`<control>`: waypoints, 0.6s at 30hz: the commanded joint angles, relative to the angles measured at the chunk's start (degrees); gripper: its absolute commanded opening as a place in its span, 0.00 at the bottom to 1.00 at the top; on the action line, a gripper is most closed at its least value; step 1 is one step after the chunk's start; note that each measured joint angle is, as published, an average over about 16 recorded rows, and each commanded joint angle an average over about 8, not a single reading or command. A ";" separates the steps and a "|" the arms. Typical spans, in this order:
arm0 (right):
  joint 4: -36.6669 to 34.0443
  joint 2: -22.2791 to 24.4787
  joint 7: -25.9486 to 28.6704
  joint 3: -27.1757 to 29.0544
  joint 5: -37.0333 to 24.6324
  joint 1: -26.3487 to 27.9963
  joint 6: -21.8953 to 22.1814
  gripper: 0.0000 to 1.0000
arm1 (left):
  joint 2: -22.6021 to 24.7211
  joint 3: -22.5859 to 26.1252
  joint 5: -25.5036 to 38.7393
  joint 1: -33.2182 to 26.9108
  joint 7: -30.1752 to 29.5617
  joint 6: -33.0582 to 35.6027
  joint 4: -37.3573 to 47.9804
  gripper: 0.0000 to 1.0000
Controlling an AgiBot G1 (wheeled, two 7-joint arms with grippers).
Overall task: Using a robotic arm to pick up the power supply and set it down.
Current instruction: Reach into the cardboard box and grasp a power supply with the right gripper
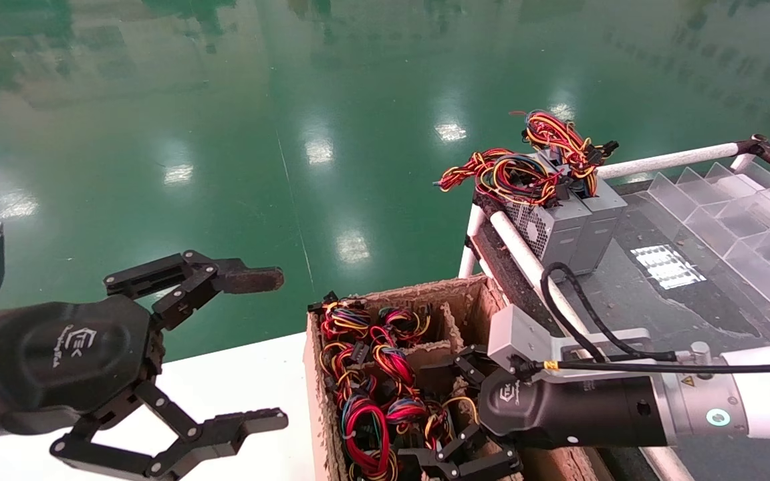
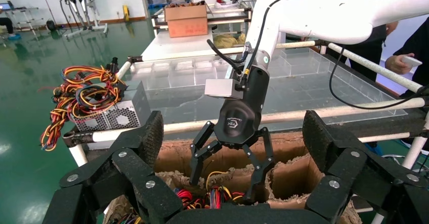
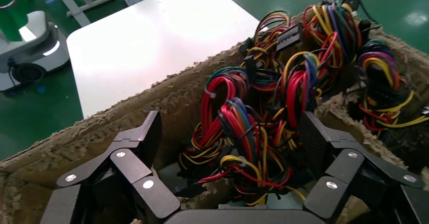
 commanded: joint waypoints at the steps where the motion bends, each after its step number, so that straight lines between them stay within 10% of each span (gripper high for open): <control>1: -0.05 -0.12 0.21 -0.19 -0.32 -0.02 0.12 0.00 | 0.00 0.00 0.00 0.00 0.00 0.00 0.00 1.00; 18: -2.52 -1.03 -1.49 -0.48 -0.51 -0.36 -0.07 0.00 | 0.00 0.01 -0.01 0.00 0.00 0.00 0.00 1.00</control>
